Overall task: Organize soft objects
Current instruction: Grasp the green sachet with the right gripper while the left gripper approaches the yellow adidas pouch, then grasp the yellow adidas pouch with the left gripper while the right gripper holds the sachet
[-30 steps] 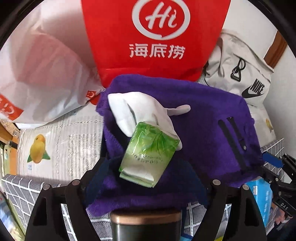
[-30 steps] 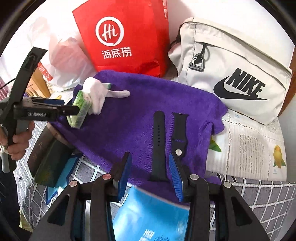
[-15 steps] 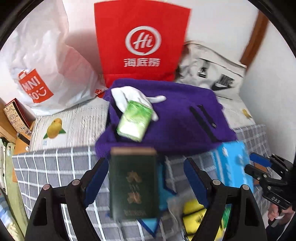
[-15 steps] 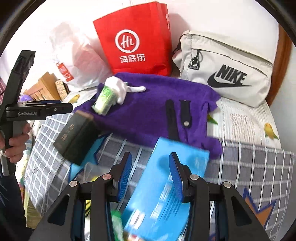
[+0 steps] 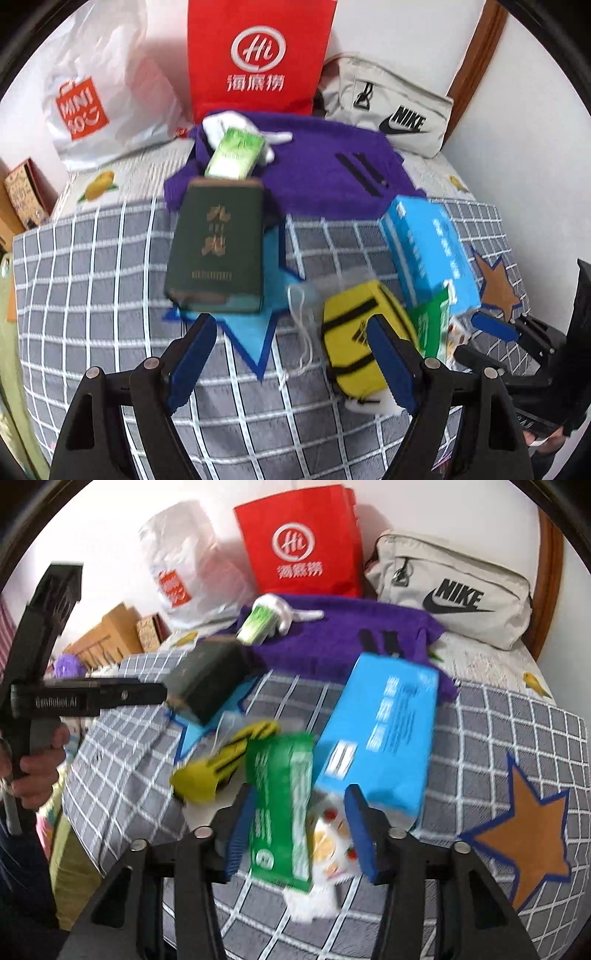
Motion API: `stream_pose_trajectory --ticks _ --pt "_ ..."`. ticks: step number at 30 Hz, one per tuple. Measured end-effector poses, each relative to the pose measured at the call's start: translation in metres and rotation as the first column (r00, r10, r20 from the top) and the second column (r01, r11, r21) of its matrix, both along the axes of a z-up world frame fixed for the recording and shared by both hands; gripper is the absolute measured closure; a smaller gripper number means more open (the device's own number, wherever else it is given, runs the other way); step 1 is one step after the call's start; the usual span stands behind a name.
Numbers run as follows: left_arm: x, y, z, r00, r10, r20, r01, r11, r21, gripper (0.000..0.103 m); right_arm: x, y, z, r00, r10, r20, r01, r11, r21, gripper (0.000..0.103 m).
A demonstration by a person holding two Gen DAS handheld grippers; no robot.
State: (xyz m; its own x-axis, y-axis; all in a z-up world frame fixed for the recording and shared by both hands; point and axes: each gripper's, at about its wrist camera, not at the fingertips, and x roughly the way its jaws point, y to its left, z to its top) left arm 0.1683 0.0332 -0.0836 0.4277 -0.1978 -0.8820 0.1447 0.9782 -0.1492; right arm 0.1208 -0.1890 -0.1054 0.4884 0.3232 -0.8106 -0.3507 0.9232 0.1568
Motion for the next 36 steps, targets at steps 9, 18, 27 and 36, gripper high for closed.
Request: stream_pose_trajectory --ticks 9,18,27,36 --pt "-0.022 0.013 -0.019 0.999 0.021 -0.031 -0.02 1.0 0.015 0.02 -0.015 0.019 -0.038 1.0 -0.021 0.023 0.024 0.994 -0.11 0.052" --pt "-0.028 0.022 -0.034 0.998 0.029 -0.058 -0.029 1.0 0.002 0.02 -0.02 0.034 -0.043 0.999 -0.018 0.047 0.025 0.99 -0.14 0.045" --pt "-0.033 0.027 -0.04 0.998 0.027 -0.063 -0.029 0.999 -0.029 0.02 -0.018 0.039 -0.05 0.997 -0.049 0.067 0.059 0.984 -0.166 0.065" --pt "-0.031 0.017 -0.044 0.998 -0.005 -0.06 0.001 0.997 -0.075 0.02 -0.025 0.027 -0.041 0.997 -0.043 0.065 0.049 0.994 -0.097 0.095"
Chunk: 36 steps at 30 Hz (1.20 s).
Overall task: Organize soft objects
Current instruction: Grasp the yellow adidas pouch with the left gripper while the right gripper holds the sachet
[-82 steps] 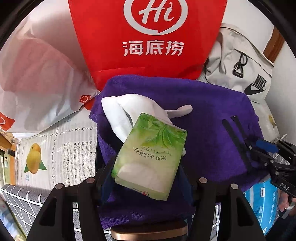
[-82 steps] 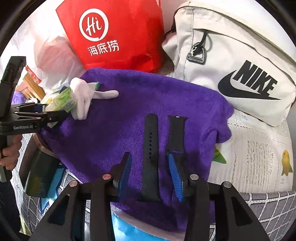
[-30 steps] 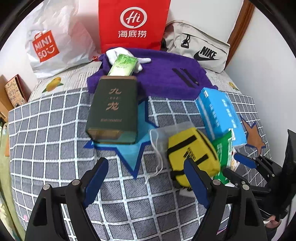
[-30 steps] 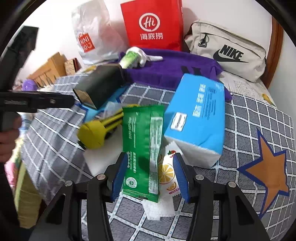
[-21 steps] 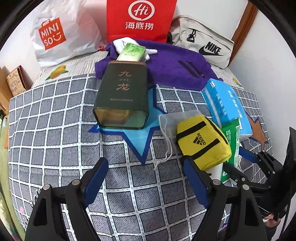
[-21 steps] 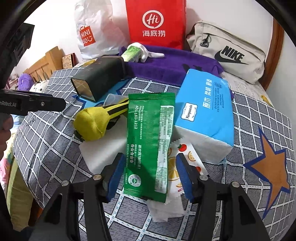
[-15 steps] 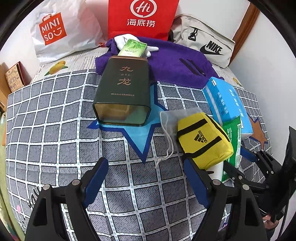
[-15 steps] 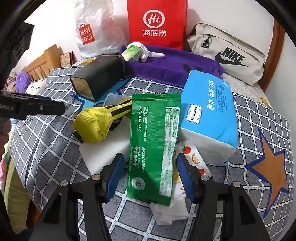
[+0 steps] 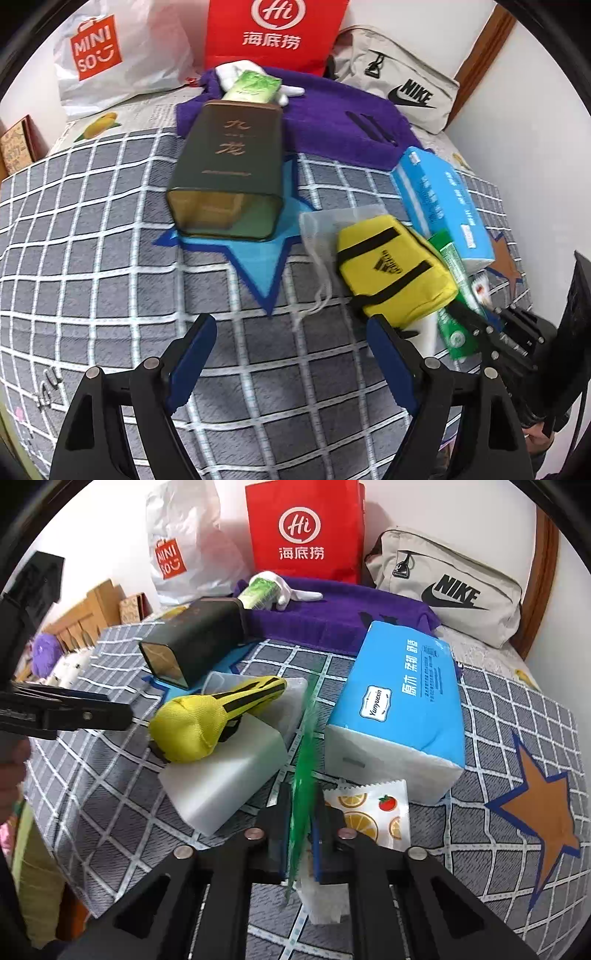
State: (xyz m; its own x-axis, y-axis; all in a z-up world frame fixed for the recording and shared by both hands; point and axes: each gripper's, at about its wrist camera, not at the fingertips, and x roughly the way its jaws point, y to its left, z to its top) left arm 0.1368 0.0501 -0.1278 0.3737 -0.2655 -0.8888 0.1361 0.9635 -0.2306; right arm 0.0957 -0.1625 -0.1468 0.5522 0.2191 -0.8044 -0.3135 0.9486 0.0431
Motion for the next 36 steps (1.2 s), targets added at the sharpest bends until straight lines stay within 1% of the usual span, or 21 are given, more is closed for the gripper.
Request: stream_pose_trajectory --ticks 6,8,14,18,21,26,28,29,32,36 --pt "0.002 -0.025 0.004 0.998 -0.063 0.023 0.064 0.997 -0.036 0.02 -0.003 -0.01 0.0 1.0 -0.006 -0.002 0.006 0.998 0.057 0.096" --pt "0.001 -0.032 0.008 0.996 -0.086 0.036 0.087 0.995 -0.039 0.02 -0.002 -0.012 -0.002 1.0 0.002 -0.02 0.0 0.997 0.082 0.096" --pt "0.0 -0.033 0.013 0.994 -0.096 0.047 0.097 0.995 -0.031 0.02 0.013 -0.009 -0.005 0.999 0.008 -0.05 -0.003 0.995 0.096 0.093" --pt "-0.001 -0.033 0.014 0.994 -0.101 0.049 0.103 0.994 -0.048 0.02 0.022 -0.004 -0.012 0.998 0.014 -0.065 -0.007 0.995 0.102 0.093" --pt "-0.001 -0.042 0.013 0.99 -0.129 0.053 0.132 0.99 -0.052 0.02 0.023 -0.005 -0.013 0.998 0.013 -0.059 -0.005 0.992 0.125 0.095" --pt "0.004 -0.058 0.01 0.985 -0.166 0.051 0.169 0.984 -0.064 0.02 0.007 -0.015 0.003 1.0 -0.005 -0.015 0.007 0.992 0.128 0.097" --pt "0.007 -0.063 0.007 0.984 -0.173 0.051 0.177 0.98 -0.087 0.02 -0.001 -0.021 0.009 1.0 -0.016 -0.002 0.016 0.993 0.121 0.098" --pt "0.01 -0.065 0.005 0.983 -0.177 0.046 0.181 0.977 -0.112 0.02 -0.004 -0.024 0.01 1.0 -0.023 -0.001 0.023 0.993 0.12 0.098" --pt "0.018 -0.069 -0.005 0.987 -0.159 0.01 0.158 0.977 -0.146 0.02 -0.012 -0.033 0.016 0.999 -0.038 0.003 0.037 0.991 0.126 0.098" --pt "0.026 -0.076 -0.016 0.992 -0.129 -0.01 0.126 0.984 -0.129 0.02 -0.017 -0.039 0.02 0.999 -0.043 0.014 0.041 0.99 0.137 0.098"
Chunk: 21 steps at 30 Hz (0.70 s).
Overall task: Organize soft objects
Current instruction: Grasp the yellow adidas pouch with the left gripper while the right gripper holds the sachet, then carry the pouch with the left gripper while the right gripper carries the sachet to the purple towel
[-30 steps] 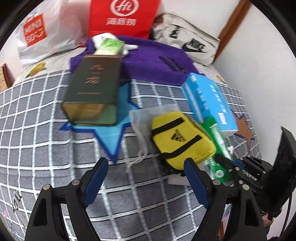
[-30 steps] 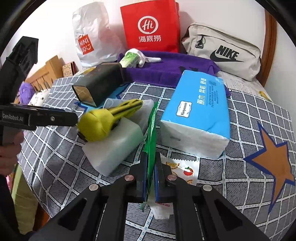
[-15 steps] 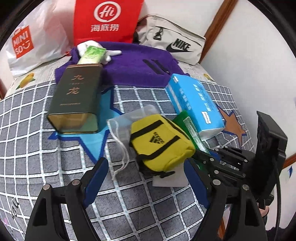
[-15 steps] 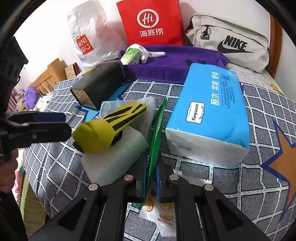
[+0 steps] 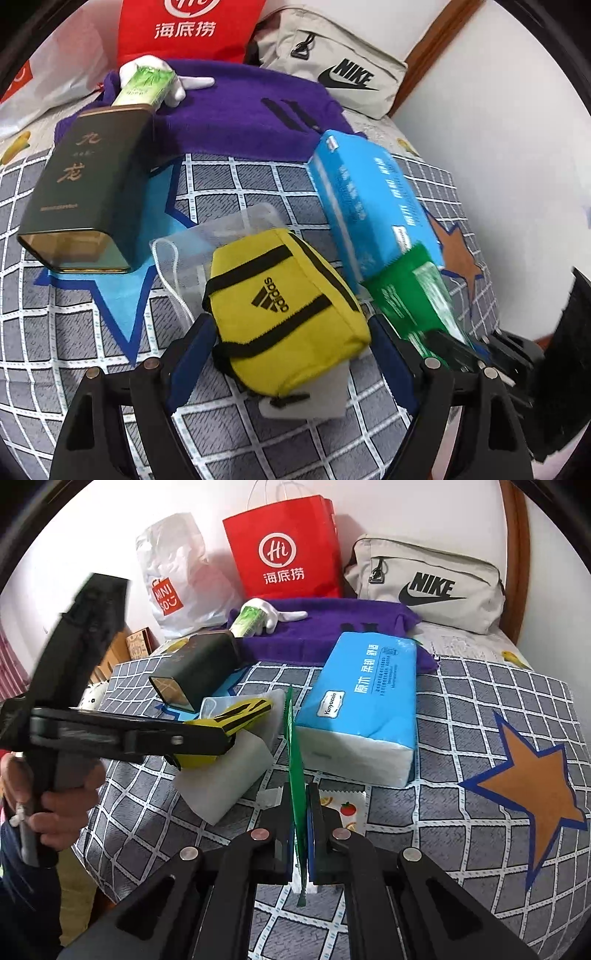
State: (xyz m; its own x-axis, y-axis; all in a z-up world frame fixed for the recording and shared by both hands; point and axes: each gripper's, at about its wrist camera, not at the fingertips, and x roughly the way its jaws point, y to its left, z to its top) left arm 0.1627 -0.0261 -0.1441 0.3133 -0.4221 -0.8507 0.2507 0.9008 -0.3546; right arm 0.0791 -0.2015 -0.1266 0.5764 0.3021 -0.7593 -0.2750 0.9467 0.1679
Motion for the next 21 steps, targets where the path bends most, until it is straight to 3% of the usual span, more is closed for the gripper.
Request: stream_pose_trajectory --ticks 5,10,12,21 --pt "0.005 -0.011 -0.01 1.0 0.008 -0.012 -0.007 0.997 0.071 0.02 0.0 -0.002 -0.009 1.0 0.011 -0.027 -0.011 1.0 -0.001 0.098" --pt "0.004 -0.01 -0.008 1.0 0.008 0.011 -0.009 0.999 0.054 0.024 0.003 -0.003 -0.02 0.998 0.022 -0.061 -0.021 1.0 0.017 0.093" --pt "0.002 -0.007 -0.004 1.0 0.01 0.025 -0.011 0.998 0.054 0.032 0.006 -0.002 -0.023 0.996 0.035 -0.076 -0.034 0.999 0.023 0.093" --pt "-0.011 0.016 0.023 0.994 0.024 0.104 -0.03 0.998 0.062 0.034 0.008 0.001 -0.023 0.997 0.032 -0.069 -0.027 0.997 0.079 0.098"
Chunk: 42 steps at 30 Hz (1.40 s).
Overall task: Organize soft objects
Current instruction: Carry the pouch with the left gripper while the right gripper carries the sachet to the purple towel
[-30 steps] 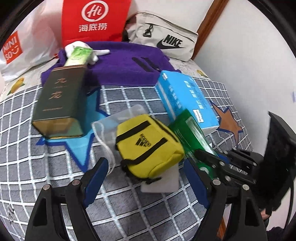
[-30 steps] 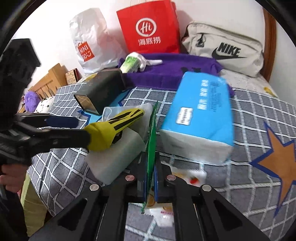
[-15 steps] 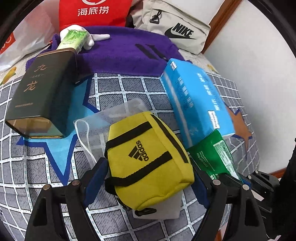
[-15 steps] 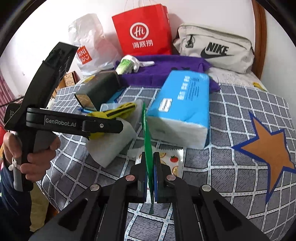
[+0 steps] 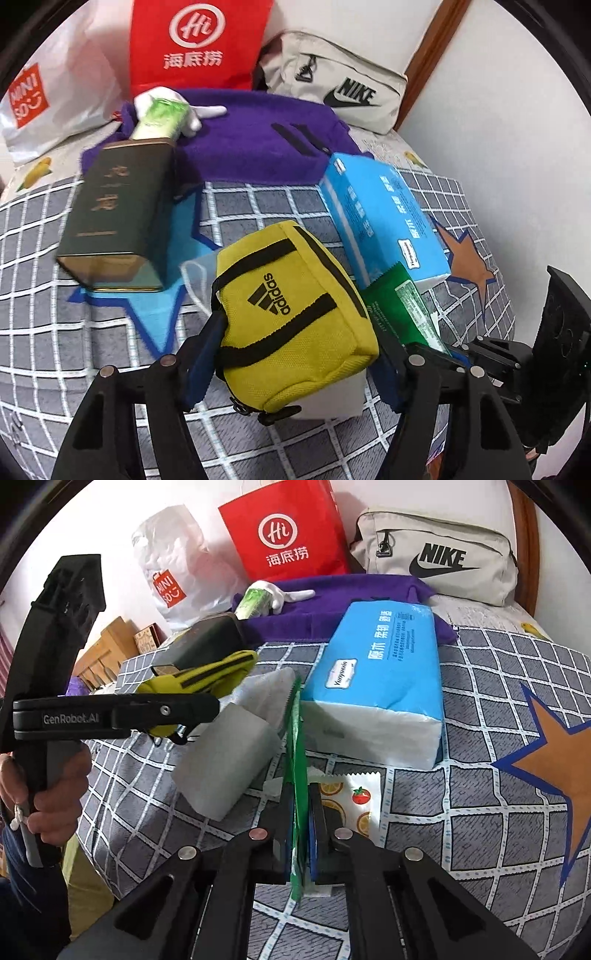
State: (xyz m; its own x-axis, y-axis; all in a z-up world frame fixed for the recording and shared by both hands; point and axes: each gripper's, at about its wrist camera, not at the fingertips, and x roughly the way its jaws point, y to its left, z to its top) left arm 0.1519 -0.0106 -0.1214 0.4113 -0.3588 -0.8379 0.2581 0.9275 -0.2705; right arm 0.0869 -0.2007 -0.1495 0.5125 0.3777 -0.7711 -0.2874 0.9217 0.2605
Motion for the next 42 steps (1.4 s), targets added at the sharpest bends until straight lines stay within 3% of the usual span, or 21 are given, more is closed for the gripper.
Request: stream_pose_trajectory --ticks 13,20,30,42 --pt "-0.018 0.037 0.018 0.996 0.072 0.043 -0.07 0.997 -0.037 0.034 -0.011 0.006 0.035 0.996 -0.002 0.085 0.007 0.999 -0.051 0.098" --pt "-0.024 0.046 0.035 0.99 0.099 0.103 -0.099 0.995 -0.001 0.034 -0.004 -0.004 0.058 0.989 -0.03 0.142 0.039 0.997 -0.062 0.098" --pt "-0.009 0.05 0.047 0.983 0.122 0.141 -0.128 0.991 0.031 0.034 0.029 -0.013 0.079 0.978 -0.049 0.205 0.067 0.994 -0.081 0.098" --pt "0.042 0.041 0.06 0.978 0.123 0.17 -0.139 0.986 0.087 0.034 0.09 -0.014 0.091 0.971 -0.075 0.229 0.097 0.992 -0.086 0.098"
